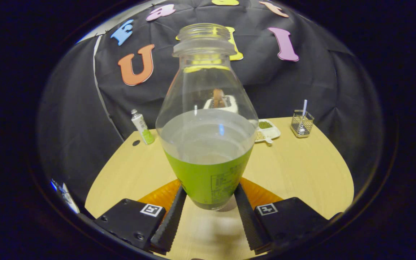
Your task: Take the bottle from table, then pour the juice into the cup, finally place the bottle on the coaster
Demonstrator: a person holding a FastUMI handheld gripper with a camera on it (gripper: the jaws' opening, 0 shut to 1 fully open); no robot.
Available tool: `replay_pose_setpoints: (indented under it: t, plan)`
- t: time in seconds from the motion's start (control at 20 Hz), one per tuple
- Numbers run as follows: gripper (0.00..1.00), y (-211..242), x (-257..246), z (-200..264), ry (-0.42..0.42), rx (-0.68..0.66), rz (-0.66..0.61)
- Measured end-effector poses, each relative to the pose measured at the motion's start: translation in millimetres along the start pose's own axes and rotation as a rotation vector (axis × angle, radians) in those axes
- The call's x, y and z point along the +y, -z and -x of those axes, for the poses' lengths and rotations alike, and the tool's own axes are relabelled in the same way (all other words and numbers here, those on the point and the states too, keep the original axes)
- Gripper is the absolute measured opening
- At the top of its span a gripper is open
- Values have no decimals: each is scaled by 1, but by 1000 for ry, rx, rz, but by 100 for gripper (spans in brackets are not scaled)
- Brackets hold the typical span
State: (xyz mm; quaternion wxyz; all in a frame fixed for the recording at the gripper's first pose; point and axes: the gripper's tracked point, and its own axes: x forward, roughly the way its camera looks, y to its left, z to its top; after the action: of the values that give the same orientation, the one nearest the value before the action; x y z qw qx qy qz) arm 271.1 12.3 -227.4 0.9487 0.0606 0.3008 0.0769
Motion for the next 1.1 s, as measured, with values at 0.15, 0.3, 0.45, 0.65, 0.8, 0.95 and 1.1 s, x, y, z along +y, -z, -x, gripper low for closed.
replay_pose_setpoints:
  t: [0.15, 0.3, 0.45, 0.65, 0.8, 0.95, 1.1]
  plan:
    - [80, 15, -2, -31, 20, 30, -1]
    - [80, 29, -4, -57, 44, 49, 8]
    - [80, 36, -5, -74, 75, 41, 41]
    - [80, 42, -9, -88, 114, 34, 63]
    - [81, 45, -13, -92, 130, 25, 83]
    - [81, 49, -16, -94, 130, 28, 70]
    - [82, 56, -18, -95, 134, 48, 43]
